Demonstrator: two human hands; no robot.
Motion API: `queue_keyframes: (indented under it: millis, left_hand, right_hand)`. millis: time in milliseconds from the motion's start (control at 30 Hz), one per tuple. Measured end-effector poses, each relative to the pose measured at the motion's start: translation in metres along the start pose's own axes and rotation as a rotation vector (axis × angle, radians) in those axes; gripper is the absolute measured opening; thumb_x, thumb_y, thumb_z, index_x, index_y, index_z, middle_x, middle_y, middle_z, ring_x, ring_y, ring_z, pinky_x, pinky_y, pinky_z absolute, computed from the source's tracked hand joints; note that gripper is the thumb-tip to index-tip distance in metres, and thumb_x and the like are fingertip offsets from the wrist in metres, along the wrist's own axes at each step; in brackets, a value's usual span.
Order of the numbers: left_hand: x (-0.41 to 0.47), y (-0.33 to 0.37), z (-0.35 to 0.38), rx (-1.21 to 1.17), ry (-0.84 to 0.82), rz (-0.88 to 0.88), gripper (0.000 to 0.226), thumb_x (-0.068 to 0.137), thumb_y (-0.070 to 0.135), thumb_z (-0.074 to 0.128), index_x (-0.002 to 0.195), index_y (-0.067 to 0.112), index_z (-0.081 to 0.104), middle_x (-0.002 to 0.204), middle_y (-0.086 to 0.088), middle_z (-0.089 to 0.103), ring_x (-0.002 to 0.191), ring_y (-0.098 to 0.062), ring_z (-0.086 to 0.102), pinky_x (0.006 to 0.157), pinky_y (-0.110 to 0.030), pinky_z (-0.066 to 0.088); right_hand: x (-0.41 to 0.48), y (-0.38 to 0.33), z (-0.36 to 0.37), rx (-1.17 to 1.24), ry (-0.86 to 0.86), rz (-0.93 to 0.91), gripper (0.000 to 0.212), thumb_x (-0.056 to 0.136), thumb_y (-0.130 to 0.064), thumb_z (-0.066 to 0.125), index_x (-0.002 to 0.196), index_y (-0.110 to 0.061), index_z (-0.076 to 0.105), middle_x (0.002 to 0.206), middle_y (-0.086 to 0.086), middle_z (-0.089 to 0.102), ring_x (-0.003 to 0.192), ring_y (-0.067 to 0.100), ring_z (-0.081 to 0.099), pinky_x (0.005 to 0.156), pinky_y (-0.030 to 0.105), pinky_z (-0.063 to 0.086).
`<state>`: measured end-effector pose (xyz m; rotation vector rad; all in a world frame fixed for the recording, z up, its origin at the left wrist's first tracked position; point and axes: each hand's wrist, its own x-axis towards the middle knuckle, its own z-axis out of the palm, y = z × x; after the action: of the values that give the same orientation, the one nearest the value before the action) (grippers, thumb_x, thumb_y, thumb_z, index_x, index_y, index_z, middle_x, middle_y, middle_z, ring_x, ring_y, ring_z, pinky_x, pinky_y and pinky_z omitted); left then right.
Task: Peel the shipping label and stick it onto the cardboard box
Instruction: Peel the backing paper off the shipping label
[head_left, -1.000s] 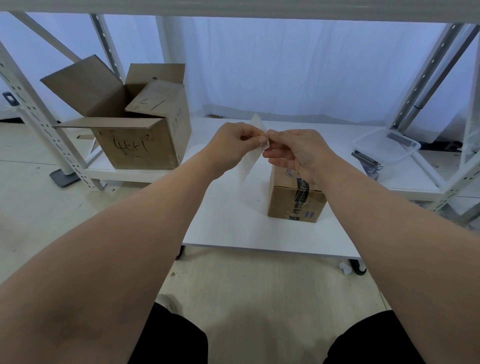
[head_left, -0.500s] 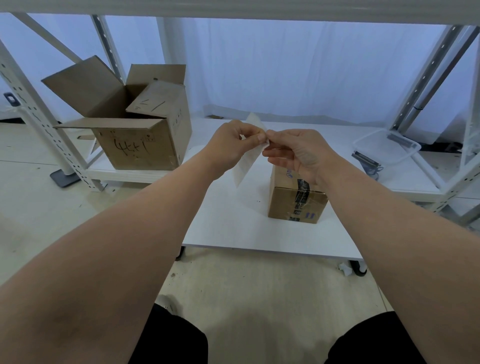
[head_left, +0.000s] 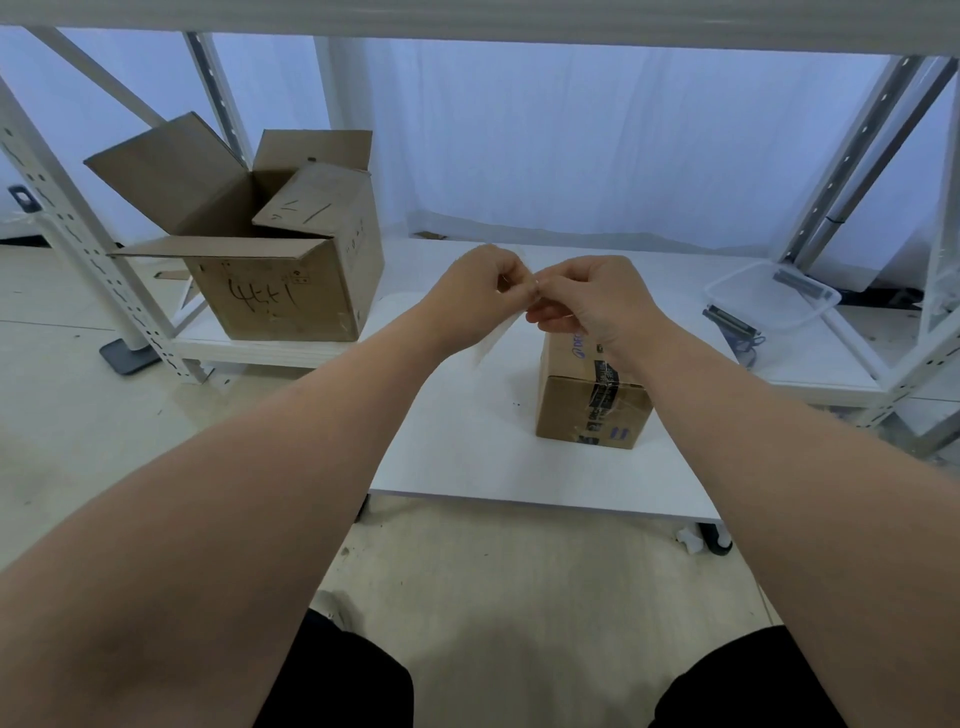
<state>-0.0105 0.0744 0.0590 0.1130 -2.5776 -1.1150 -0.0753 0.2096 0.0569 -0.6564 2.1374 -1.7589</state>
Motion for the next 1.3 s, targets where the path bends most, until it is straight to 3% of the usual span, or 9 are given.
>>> queue_keyframes:
  millis: [200, 267, 367, 500, 600, 800, 967, 1067, 1300]
  left_hand:
    - [-0.0013, 0.0025, -0.0003, -0.296, 0.083, -0.147, 0.016, 0.088, 0.025, 0.062, 0.095, 0.012, 0.059, 0.09, -0.008, 0.07, 0.079, -0.013, 0.059, 0.072, -0.027, 0.048]
    - [-0.0011, 0.0024, -0.0017, -0.327, 0.093, -0.188, 0.023, 0.085, 0.03, 0.067, 0.098, 0.014, 0.057, 0.089, -0.007, 0.072, 0.078, -0.012, 0.06, 0.065, -0.021, 0.044]
    - [-0.0012, 0.0001, -0.0028, -0.315, 0.077, -0.222, 0.013, 0.084, 0.023, 0.07, 0.088, 0.013, 0.062, 0.082, 0.001, 0.067, 0.076, -0.009, 0.059, 0.069, -0.018, 0.044]
    - [-0.002, -0.0008, -0.0029, -0.307, 0.056, -0.239, 0.007, 0.085, 0.018, 0.066, 0.081, 0.013, 0.068, 0.079, 0.004, 0.065, 0.078, -0.009, 0.056, 0.071, -0.018, 0.043]
    - [-0.0018, -0.0008, -0.0032, -0.315, 0.057, -0.253, 0.009, 0.086, 0.018, 0.065, 0.079, 0.014, 0.067, 0.079, 0.003, 0.064, 0.078, -0.01, 0.055, 0.068, -0.016, 0.041]
    - [-0.0026, -0.0003, -0.0022, -0.301, 0.06, -0.224, 0.011, 0.087, 0.019, 0.064, 0.078, 0.01, 0.064, 0.069, 0.005, 0.057, 0.048, 0.004, 0.046, 0.045, -0.006, 0.034]
    - [-0.0035, 0.0017, -0.0009, -0.285, 0.052, -0.19, 0.012, 0.087, 0.018, 0.064, 0.077, 0.011, 0.063, 0.069, 0.004, 0.057, 0.054, 0.003, 0.048, 0.049, -0.006, 0.036]
    - [-0.0036, 0.0007, -0.0006, -0.276, 0.03, -0.204, 0.011, 0.087, 0.02, 0.063, 0.079, 0.012, 0.063, 0.077, 0.0, 0.06, 0.067, -0.006, 0.05, 0.061, -0.016, 0.039]
    - [-0.0042, 0.0008, -0.0002, -0.347, 0.047, -0.228, 0.024, 0.084, 0.037, 0.068, 0.09, 0.016, 0.059, 0.087, -0.003, 0.068, 0.084, -0.014, 0.057, 0.075, -0.025, 0.043]
  right_hand:
    - [0.0046, 0.005, 0.0034, -0.222, 0.099, -0.153, 0.009, 0.083, -0.011, 0.065, 0.084, -0.006, 0.072, 0.084, 0.014, 0.072, 0.078, 0.022, 0.067, 0.076, 0.033, 0.055]
    - [0.0053, 0.0063, 0.0049, -0.316, 0.116, -0.195, 0.013, 0.084, -0.014, 0.064, 0.089, -0.005, 0.072, 0.082, 0.006, 0.069, 0.075, 0.017, 0.062, 0.071, 0.021, 0.052]
    - [0.0029, 0.0038, 0.0067, -0.398, 0.121, -0.254, 0.014, 0.085, -0.015, 0.064, 0.086, -0.003, 0.071, 0.074, 0.0, 0.064, 0.067, 0.007, 0.055, 0.056, 0.005, 0.04]
    - [0.0009, 0.0038, 0.0062, -0.397, 0.097, -0.248, 0.013, 0.085, -0.013, 0.063, 0.088, -0.003, 0.07, 0.077, 0.001, 0.065, 0.068, 0.007, 0.057, 0.061, 0.01, 0.044]
    - [0.0001, 0.0027, 0.0053, -0.29, 0.082, -0.21, 0.009, 0.084, -0.008, 0.061, 0.088, -0.005, 0.069, 0.087, 0.01, 0.07, 0.08, 0.019, 0.064, 0.074, 0.025, 0.054]
    - [0.0, 0.0008, 0.0034, 0.07, 0.029, -0.036, 0.022, 0.086, -0.012, 0.066, 0.106, -0.002, 0.065, 0.093, 0.011, 0.072, 0.083, 0.016, 0.07, 0.076, 0.023, 0.059]
    - [0.0009, 0.0014, 0.0017, 0.082, 0.065, -0.052, 0.012, 0.086, -0.008, 0.066, 0.096, -0.002, 0.068, 0.089, 0.012, 0.071, 0.078, 0.016, 0.07, 0.071, 0.021, 0.059]
    - [0.0004, 0.0025, 0.0023, 0.024, 0.075, -0.071, 0.008, 0.086, -0.007, 0.065, 0.092, -0.002, 0.068, 0.085, 0.012, 0.07, 0.076, 0.018, 0.07, 0.07, 0.022, 0.059]
    - [0.0022, 0.007, 0.0055, -0.243, 0.092, -0.173, 0.008, 0.087, -0.015, 0.066, 0.088, -0.009, 0.071, 0.088, 0.009, 0.069, 0.084, 0.024, 0.066, 0.084, 0.042, 0.056]
